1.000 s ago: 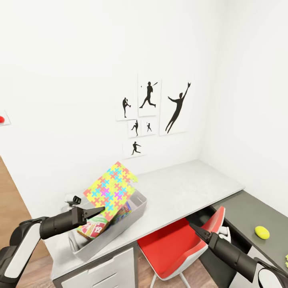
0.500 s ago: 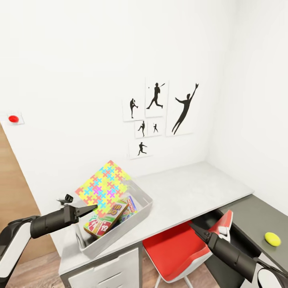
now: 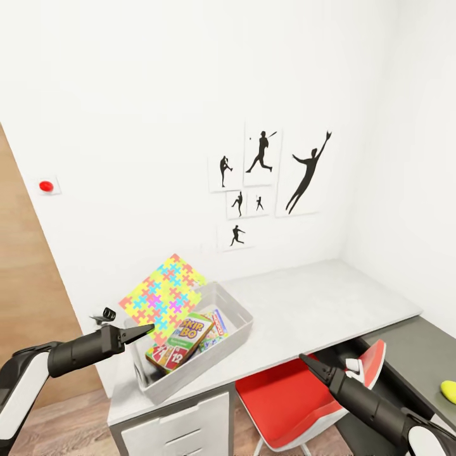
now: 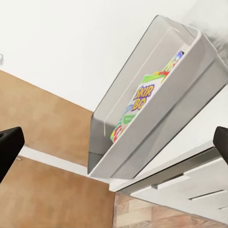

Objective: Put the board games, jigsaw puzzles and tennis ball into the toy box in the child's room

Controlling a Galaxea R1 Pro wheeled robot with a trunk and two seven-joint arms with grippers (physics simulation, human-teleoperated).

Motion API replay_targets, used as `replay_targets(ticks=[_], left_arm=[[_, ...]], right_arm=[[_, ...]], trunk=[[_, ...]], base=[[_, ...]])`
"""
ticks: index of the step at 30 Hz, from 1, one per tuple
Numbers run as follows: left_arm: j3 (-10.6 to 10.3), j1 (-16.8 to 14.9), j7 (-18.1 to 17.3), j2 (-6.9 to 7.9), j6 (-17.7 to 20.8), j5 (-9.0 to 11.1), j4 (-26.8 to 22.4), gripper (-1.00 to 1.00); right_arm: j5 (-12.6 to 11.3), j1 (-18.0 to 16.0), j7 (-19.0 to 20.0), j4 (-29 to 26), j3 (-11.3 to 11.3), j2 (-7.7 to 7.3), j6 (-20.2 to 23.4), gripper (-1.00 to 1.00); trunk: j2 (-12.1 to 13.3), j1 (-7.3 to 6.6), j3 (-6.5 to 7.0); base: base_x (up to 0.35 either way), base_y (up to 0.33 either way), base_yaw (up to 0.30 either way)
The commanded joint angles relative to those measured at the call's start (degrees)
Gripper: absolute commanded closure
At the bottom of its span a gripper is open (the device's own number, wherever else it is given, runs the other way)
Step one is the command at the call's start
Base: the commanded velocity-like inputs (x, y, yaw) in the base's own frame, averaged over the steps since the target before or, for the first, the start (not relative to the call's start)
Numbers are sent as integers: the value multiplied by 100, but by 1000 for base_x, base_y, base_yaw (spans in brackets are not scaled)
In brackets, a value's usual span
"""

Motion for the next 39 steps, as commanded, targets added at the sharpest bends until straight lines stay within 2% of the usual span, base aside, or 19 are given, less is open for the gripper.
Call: replay_targets(ticks=[1,30,31,35,37,39], left_arm=[[3,0,-22,0,21,-6,1,100],[19,-76,57,8,30,-69,77,100],[20,-173,64,12,36,-72,193,100],[-52,-1107,78,70,58,-200,1424,100],[-112,-1490,76,77,62,-370,2029,100],[-269,-2038,76,72,62,-704,2815,100]], right_arm=[[-10,0,10,-2,-6,-1,31,-100],[-12,1,29,-2,-22,-26,31,-100],[-13,0,30,-5,-22,-25,33,-100],[-17,1,25,-18,-23,-28,39,-100],[-18,0,28,-19,-23,-31,39,-100],[-19,0,30,-19,-23,-30,40,-100]], trunk=[[-3,2,-8],[-3,2,-227],[-3,2,-228],[-3,2,-230],[-3,2,-230],[-3,2,-230]], base=[[0,0,5],[0,0,0],[0,0,0],[0,0,0],[0,0,0],[0,0,0]])
